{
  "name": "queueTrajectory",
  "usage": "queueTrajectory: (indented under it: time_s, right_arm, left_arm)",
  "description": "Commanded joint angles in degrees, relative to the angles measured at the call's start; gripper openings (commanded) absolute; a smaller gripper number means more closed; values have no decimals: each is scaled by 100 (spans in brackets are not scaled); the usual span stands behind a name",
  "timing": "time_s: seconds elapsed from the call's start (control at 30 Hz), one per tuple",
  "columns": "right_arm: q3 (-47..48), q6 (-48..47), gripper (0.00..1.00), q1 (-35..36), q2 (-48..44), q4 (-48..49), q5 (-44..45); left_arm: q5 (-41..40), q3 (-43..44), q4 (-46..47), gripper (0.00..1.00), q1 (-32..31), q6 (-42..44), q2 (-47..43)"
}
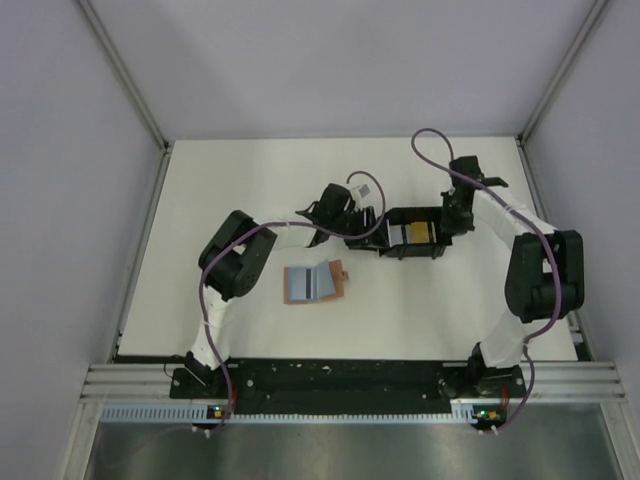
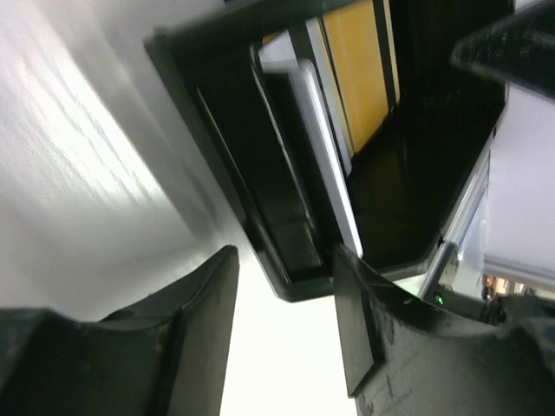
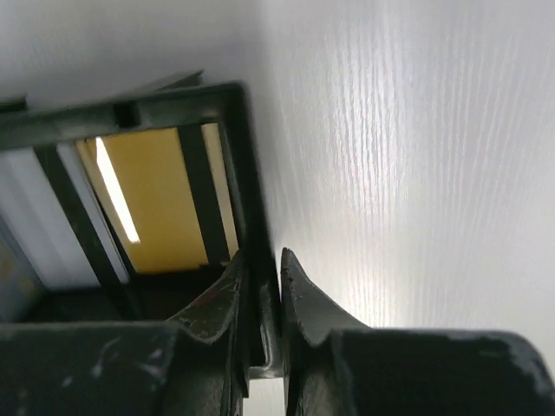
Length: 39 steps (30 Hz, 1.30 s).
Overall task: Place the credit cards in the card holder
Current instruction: Pick up the storage box at the center of the board.
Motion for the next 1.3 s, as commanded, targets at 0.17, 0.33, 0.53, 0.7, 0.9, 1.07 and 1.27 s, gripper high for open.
queueTrajectory:
  time_s: [0.17, 0.33, 0.53, 0.7, 0.9, 1.07, 1.27]
  right_arm:
    - [427, -627, 0, 554, -919, 42, 996]
    - [480, -1190, 0, 1513, -1035, -2, 2832]
    - [533, -1191, 0, 2032, -1035, -72, 3310]
    - [736, -1103, 0, 2165, -1218, -100, 2891]
    - [832, -760, 0, 2261, -1395, -283, 2072]
    - [639, -742, 0, 2481, -1396, -213, 2098]
    - [550, -751, 0, 2806, -1361, -160, 2142]
  left_arm:
    - [239, 343, 453, 51, -139, -203, 273]
    - [256, 299, 497, 50, -148, -203, 264]
    - [309, 158, 664, 49, -148, -282, 264]
    - [274, 150, 647, 49, -148, -264, 194]
    - [265, 149, 664, 49, -148, -273, 167]
    - [265, 167, 664, 49, -148, -300, 176]
    - [309, 158, 769, 49, -148, -387, 141]
